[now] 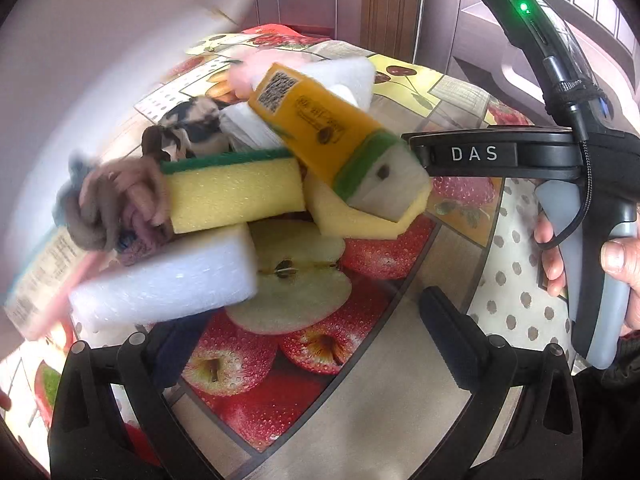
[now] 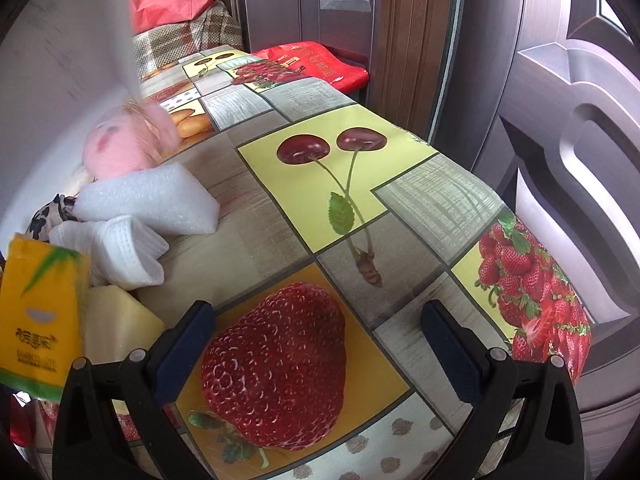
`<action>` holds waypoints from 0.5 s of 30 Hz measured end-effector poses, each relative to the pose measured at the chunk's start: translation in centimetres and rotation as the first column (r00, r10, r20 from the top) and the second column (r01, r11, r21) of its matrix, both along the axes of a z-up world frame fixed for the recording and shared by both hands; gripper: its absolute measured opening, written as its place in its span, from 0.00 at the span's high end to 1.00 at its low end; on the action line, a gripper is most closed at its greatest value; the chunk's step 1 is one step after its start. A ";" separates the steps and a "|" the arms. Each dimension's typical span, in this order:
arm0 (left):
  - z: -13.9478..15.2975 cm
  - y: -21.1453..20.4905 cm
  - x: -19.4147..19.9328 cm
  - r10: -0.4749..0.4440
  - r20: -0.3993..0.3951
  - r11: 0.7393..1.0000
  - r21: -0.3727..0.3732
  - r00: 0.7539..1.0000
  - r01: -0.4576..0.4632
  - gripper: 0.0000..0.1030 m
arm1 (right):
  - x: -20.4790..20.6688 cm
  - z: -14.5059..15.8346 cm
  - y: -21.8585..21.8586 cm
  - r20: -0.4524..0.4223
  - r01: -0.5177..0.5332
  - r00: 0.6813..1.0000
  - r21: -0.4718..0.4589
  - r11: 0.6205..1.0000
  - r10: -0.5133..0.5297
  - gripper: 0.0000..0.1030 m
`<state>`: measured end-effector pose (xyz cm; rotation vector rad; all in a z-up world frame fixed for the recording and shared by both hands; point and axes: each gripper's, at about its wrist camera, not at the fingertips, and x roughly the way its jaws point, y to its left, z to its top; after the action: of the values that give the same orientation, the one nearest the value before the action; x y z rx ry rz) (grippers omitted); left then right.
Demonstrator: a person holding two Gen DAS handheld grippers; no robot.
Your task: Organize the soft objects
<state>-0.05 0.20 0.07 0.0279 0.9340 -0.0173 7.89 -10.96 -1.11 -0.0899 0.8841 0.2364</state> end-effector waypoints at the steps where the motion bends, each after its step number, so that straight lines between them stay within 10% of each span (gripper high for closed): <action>1: 0.0 0.0 0.0 0.000 0.000 1.000 0.000 1.000 0.000 0.01 | 0.0 0.0 0.0 0.000 0.000 1.000 0.000 1.000 0.000 0.00; 15: 0.1 0.1 -0.1 0.000 0.000 1.000 0.000 1.000 0.000 0.01 | 0.0 0.0 0.2 0.002 0.000 1.000 0.001 1.000 0.000 0.00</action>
<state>-0.11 0.29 0.14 0.0282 0.9340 -0.0172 7.87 -10.80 -1.13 -0.0893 0.8816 0.2371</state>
